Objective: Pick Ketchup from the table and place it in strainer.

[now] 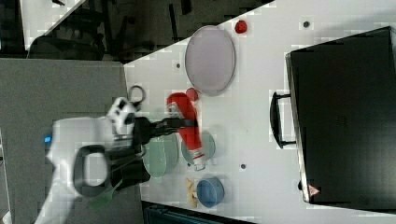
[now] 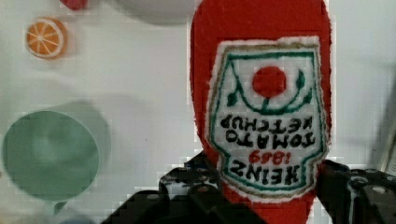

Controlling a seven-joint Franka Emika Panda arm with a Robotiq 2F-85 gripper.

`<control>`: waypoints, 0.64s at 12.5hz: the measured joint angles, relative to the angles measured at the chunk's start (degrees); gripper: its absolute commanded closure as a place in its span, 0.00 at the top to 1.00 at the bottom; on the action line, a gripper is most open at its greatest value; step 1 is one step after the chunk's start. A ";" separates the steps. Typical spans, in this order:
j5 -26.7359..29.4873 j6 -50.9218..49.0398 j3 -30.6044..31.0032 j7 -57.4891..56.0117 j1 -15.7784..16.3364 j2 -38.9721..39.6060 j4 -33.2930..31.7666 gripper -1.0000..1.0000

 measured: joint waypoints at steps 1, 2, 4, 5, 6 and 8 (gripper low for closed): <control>0.16 -2.84 0.69 0.03 -0.10 -1.17 1.68 0.59; 0.22 -5.39 1.26 0.42 0.13 -2.22 2.69 0.59; 2.51 -7.60 2.96 2.80 0.36 -3.00 4.48 0.59; 3.55 -7.83 4.29 4.42 0.51 -3.02 4.81 0.59; 4.36 -8.20 6.11 6.83 0.60 -2.94 5.04 0.59; 5.82 -8.09 10.23 13.71 1.59 -1.57 5.48 0.59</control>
